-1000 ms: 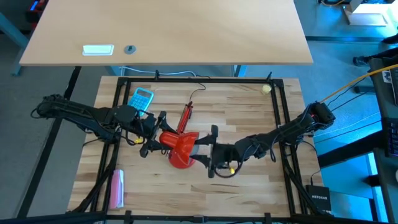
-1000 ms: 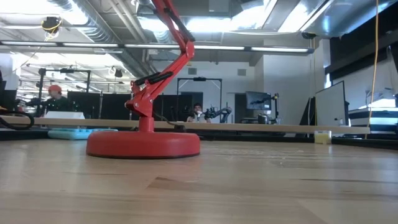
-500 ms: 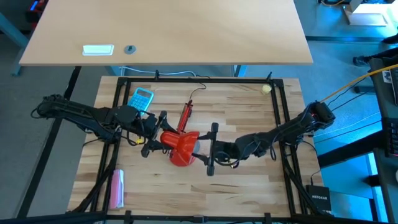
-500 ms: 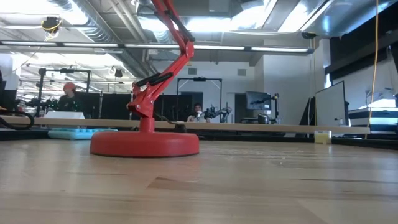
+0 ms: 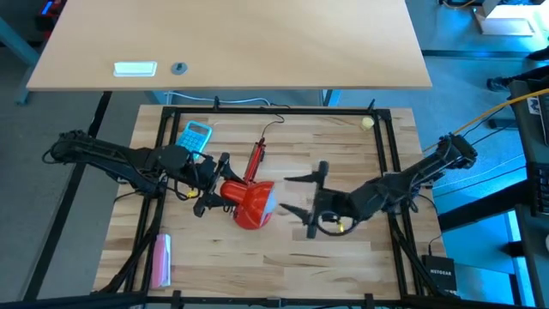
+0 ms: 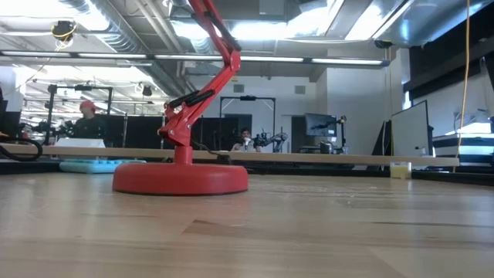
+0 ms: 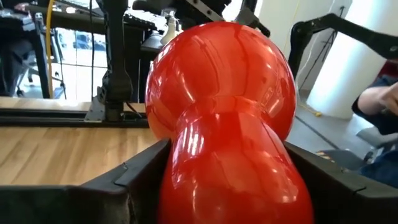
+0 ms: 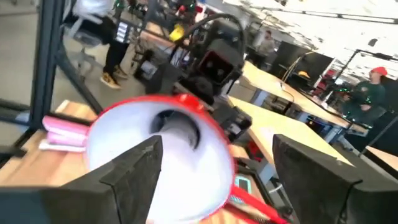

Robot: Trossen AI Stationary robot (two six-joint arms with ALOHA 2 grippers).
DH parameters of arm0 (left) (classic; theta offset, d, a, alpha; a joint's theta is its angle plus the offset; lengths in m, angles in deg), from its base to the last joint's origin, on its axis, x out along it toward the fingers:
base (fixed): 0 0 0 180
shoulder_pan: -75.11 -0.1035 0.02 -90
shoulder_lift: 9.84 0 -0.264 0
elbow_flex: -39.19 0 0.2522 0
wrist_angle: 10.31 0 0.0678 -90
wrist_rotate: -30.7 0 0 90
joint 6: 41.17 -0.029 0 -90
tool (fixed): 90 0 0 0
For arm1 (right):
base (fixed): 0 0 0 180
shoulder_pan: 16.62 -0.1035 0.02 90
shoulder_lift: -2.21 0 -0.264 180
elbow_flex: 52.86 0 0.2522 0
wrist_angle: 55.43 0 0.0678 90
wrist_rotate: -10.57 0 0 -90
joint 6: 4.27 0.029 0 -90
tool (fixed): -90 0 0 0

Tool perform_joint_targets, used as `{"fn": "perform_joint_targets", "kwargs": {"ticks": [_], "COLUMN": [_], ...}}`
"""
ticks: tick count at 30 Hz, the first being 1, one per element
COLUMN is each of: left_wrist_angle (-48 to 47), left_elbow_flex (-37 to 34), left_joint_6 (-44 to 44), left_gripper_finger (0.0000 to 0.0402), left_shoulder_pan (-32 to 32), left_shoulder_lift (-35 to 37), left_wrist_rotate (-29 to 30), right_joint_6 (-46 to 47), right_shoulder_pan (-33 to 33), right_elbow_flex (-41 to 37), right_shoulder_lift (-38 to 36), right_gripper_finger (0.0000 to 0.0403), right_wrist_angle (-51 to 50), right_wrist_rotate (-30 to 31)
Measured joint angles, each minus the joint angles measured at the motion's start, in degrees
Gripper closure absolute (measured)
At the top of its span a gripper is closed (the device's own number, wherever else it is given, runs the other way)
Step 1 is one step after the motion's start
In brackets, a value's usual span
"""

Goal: Screw lightbulb
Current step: Remove the lightbulb from the lamp

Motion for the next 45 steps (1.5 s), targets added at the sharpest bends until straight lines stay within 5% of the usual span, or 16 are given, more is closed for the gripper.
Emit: {"fn": "perform_joint_targets", "kwargs": {"ticks": [12, 24, 40, 45], "left_wrist_angle": [-1.5, -6.1, -1.6, -0.1], "left_elbow_flex": [-0.2, -0.2, -0.2, -0.1], "left_joint_6": [3.5, 3.9, 17.9, 19.6], "left_gripper_finger": [0.0100, 0.0092, 0.0093, 0.0130], "left_shoulder_pan": [-0.6, -2.2, -1.6, -1.6], "left_shoulder_lift": [0.5, 8.2, 2.2, 0.8], "left_wrist_rotate": [-0.7, -0.4, -0.7, -2.1], "right_joint_6": [0.3, 6.2, 19.7, 22.9], "right_shoulder_pan": [-3.3, -3.2, -3.1, -3.1], "right_elbow_flex": [-0.1, -0.1, -4.5, -4.6], "right_shoulder_lift": [-1.7, -1.8, -0.8, -0.7], "right_gripper_finger": [0.0104, 0.0104, 0.0104, 0.0104], "right_wrist_angle": [-4.1, -10.1, -11.4, -11.4], "right_wrist_rotate": [5.1, 5.7, 3.9, 3.9]}}
